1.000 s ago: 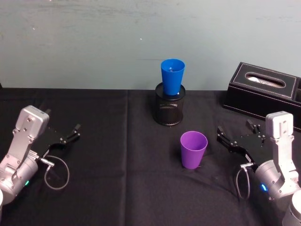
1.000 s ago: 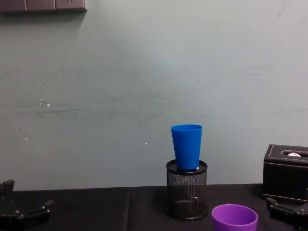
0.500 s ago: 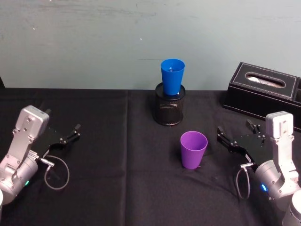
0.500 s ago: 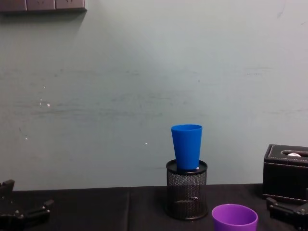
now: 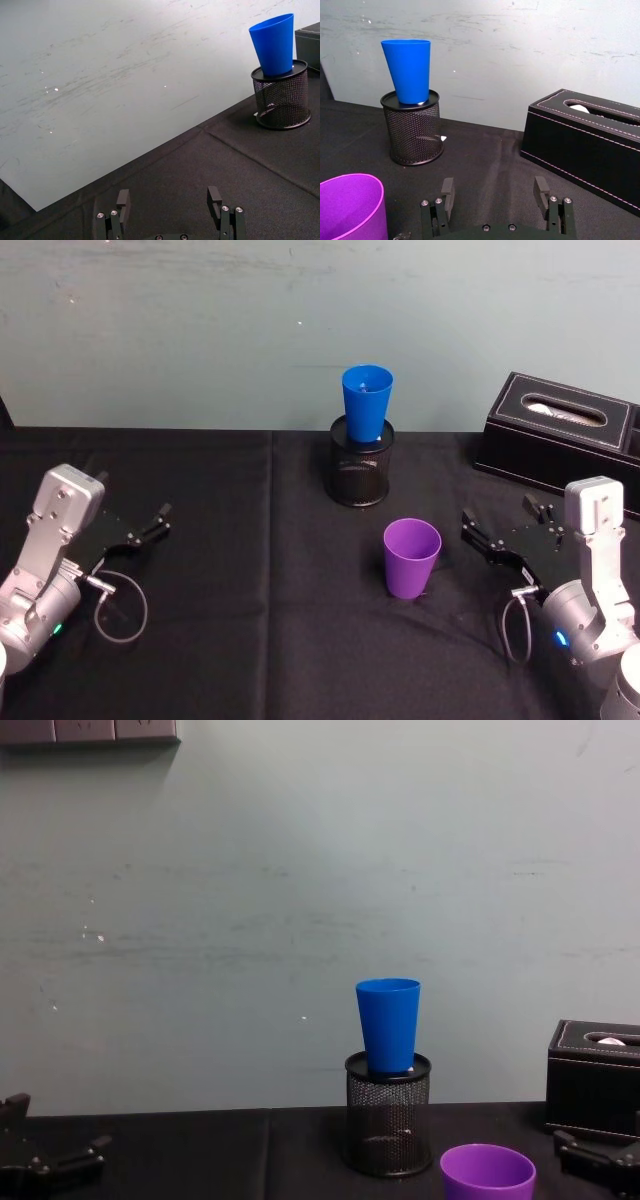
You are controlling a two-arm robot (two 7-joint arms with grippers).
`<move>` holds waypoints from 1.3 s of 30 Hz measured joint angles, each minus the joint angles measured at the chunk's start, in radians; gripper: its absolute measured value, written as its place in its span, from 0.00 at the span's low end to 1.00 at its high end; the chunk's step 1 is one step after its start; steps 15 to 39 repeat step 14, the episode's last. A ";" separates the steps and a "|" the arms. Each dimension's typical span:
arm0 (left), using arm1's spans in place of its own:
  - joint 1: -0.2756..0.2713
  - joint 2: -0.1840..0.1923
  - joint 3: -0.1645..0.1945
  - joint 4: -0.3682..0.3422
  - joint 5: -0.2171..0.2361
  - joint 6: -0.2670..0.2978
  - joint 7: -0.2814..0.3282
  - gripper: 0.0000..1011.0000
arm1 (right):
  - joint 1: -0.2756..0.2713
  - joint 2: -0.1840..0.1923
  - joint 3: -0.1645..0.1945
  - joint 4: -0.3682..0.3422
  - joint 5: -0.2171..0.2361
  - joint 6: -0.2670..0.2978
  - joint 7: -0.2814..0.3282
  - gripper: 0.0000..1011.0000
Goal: Pick up one cup with a gripper and tap it against the other cup.
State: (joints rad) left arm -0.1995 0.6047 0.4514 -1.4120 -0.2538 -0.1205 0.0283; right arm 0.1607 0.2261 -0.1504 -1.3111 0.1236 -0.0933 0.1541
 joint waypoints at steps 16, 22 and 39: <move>0.000 0.000 0.000 0.000 0.000 0.000 0.000 1.00 | 0.000 0.000 0.000 0.000 0.000 0.000 0.000 0.99; 0.000 0.000 0.000 0.000 0.000 0.000 0.000 1.00 | 0.000 0.000 0.000 0.000 0.000 0.000 0.000 0.99; 0.000 0.000 0.000 0.000 0.000 0.000 0.000 1.00 | 0.000 0.000 0.000 0.000 0.000 0.000 0.000 0.99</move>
